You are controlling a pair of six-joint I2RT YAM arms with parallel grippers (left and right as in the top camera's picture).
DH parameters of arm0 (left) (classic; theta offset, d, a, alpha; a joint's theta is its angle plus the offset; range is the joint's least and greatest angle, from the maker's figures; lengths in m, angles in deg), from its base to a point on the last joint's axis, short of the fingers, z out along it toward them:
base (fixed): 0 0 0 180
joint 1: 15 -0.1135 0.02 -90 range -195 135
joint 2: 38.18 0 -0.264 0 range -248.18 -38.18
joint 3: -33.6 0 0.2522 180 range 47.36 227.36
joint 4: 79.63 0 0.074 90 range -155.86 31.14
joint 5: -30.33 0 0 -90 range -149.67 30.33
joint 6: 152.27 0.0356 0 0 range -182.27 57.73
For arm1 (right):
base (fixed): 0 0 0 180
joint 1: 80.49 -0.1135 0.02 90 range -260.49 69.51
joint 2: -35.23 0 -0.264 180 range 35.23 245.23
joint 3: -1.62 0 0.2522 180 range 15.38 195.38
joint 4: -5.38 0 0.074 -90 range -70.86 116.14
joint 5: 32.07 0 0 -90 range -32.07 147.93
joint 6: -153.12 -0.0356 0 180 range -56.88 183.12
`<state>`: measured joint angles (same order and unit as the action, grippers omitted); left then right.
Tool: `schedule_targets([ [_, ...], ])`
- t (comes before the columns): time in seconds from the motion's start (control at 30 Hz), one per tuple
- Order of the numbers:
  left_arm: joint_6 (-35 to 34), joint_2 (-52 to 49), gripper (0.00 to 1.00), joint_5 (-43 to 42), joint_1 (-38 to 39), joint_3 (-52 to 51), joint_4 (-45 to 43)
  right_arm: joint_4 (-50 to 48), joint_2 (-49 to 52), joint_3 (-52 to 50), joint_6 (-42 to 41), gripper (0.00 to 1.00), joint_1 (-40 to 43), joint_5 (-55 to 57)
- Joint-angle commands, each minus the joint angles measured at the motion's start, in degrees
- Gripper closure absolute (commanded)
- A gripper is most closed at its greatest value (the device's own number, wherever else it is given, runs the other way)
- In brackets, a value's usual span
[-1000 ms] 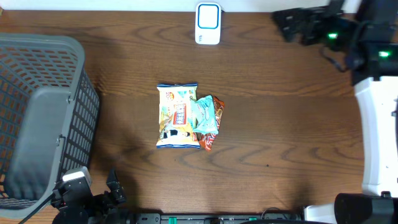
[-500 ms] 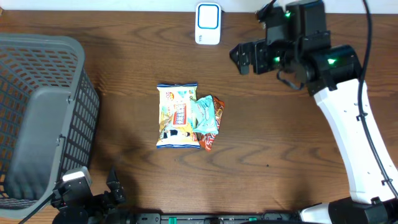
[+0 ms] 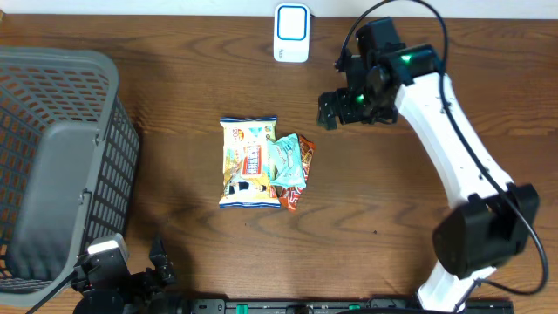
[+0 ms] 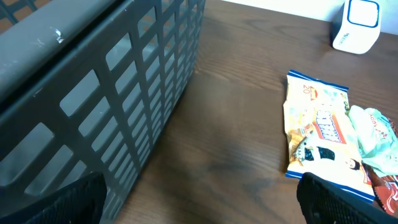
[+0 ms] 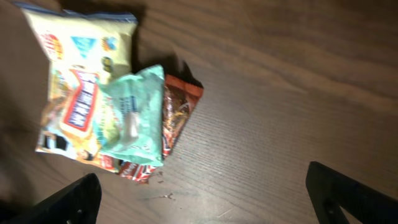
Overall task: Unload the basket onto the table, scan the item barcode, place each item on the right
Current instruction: 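Return the right gripper to the items and reach for the wet-wipes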
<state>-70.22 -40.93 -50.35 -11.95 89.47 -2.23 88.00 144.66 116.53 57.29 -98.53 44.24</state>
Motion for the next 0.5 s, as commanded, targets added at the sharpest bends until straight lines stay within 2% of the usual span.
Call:
schedule_targets([
  [0.0,-0.5,0.1,0.02,0.2,-0.2,0.3,-0.1,0.6,3.1,0.2,0.1,0.01,-0.5,0.0],
  [0.23,-0.5,0.1,0.02,0.2,-0.2,0.3,-0.1,-0.6,5.8,0.3,-2.5,0.01,-1.7,-1.2],
  [0.37,-0.5,0.1,0.02,0.2,-0.2,0.3,-0.1,-0.7,7.0,0.2,-2.5,0.01,-5.4,-1.9],
  [0.47,-0.5,0.1,0.02,0.2,-0.2,0.3,-0.1,-1.2,7.6,0.2,-8.3,0.03,-9.2,-1.9],
])
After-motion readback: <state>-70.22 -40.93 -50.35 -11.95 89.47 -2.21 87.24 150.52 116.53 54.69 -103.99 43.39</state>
